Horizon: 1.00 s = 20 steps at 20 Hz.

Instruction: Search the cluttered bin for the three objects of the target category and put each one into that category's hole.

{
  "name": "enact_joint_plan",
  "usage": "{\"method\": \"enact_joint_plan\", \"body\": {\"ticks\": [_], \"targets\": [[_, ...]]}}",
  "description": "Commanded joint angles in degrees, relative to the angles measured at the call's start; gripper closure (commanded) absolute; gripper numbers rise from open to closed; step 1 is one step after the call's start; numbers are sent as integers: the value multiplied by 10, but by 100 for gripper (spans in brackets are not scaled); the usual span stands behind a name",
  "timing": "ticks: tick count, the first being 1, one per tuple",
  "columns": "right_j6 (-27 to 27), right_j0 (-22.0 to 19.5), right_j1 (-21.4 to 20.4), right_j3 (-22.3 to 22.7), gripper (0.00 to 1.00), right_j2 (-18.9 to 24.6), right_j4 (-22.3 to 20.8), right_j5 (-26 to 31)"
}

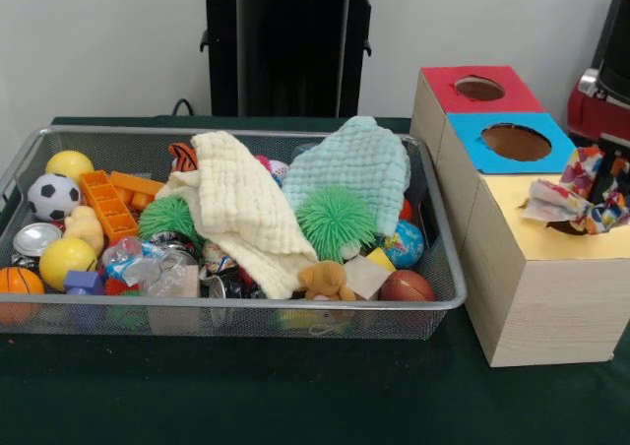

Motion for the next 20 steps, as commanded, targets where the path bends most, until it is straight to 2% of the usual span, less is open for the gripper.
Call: {"method": "enact_joint_plan", "body": {"ticks": [1,5,12,20], "targets": [[186,-6,19,107,100,-8,28,-45],[183,-3,24,125,100,-10,41,-62],[175,0,40,124,100,-12,59,-71],[161,2,34,137,100,-6,80,-68]]}}
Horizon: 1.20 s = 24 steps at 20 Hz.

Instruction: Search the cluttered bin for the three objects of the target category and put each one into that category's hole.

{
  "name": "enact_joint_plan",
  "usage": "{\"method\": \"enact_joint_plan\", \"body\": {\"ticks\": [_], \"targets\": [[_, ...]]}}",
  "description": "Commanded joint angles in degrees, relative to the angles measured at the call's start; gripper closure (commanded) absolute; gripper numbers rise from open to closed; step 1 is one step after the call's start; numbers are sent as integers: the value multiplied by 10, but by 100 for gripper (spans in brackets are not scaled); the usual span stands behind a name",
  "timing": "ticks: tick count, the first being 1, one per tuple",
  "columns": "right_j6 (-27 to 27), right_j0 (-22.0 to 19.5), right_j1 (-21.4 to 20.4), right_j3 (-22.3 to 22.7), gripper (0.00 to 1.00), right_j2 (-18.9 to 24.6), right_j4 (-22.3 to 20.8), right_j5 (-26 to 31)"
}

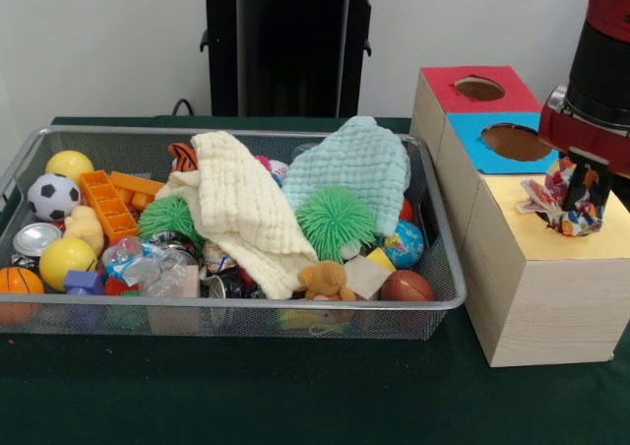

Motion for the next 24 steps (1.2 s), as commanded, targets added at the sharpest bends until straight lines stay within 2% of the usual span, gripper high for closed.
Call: {"method": "enact_joint_plan", "body": {"ticks": [1,6,8,13,19,24], "targets": [[161,-3,29,80,0,11,30,-22],[154,0,29,77,0,6,29,-24],[169,6,27,74,0,-3,35,-10],[167,7,-7,79,0,-10,45,45],[120,-20,-68,93,0,25,72,103],[101,-26,-81,66,0,10,58,130]]}}
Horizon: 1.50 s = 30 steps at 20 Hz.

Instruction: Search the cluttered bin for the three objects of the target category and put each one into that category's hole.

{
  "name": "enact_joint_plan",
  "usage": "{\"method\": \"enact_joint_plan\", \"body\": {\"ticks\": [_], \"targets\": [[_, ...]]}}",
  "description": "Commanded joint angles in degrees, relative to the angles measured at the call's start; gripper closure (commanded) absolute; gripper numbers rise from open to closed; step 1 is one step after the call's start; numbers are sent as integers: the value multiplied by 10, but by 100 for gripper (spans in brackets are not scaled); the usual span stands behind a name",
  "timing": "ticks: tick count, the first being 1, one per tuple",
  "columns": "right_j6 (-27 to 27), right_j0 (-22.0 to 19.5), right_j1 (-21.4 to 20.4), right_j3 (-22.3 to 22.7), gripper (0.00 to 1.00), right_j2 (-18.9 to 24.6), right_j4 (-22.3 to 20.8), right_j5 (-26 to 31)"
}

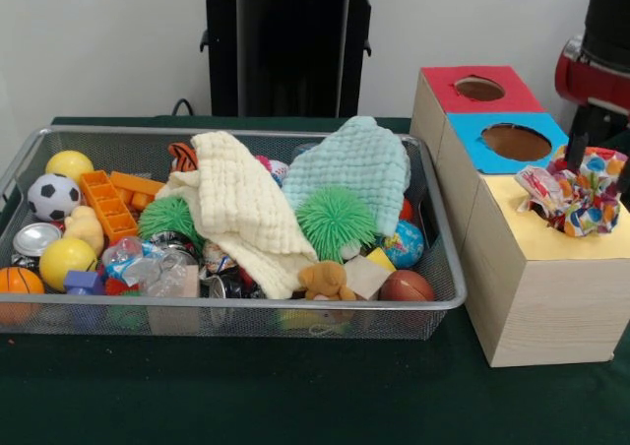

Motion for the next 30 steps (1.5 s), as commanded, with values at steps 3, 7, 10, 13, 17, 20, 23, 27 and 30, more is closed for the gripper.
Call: {"method": "enact_joint_plan", "body": {"ticks": [3,7,10,13,17,20,23,27,30], "targets": [[112,-19,-20,40,0,15,5,65],[118,-17,5,21,0,11,-3,37],[114,-21,13,9,0,6,-8,39],[108,-18,18,3,100,-7,-21,31],[119,-9,20,12,100,-14,-21,13],[123,-2,27,13,100,-23,-26,10],[148,4,31,16,100,-29,-14,13],[148,8,35,28,100,-26,-3,25],[149,8,50,42,100,-15,7,3]]}}
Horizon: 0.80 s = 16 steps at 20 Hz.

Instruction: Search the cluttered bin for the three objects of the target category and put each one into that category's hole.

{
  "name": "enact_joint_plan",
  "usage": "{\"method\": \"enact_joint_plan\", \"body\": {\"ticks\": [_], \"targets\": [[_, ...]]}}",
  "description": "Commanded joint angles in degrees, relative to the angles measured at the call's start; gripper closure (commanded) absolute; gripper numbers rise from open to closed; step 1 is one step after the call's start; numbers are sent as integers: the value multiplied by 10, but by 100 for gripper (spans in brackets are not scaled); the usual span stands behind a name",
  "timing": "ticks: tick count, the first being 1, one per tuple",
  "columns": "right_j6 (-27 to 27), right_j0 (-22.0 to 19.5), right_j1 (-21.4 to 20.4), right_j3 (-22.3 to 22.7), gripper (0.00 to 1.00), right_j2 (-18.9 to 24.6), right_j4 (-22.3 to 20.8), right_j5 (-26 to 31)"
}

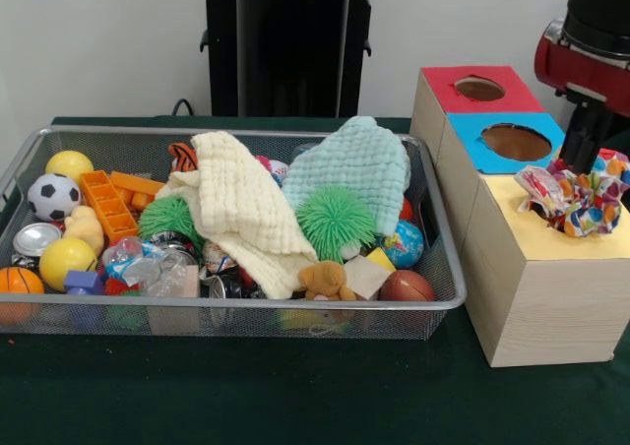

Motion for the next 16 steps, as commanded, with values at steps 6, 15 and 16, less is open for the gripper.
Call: {"method": "enact_joint_plan", "body": {"ticks": [6,15,16], "targets": [[168,4,58,53,100,23,20,-17],[170,5,77,58,100,20,30,-25],[170,6,79,61,100,22,32,-31]]}}
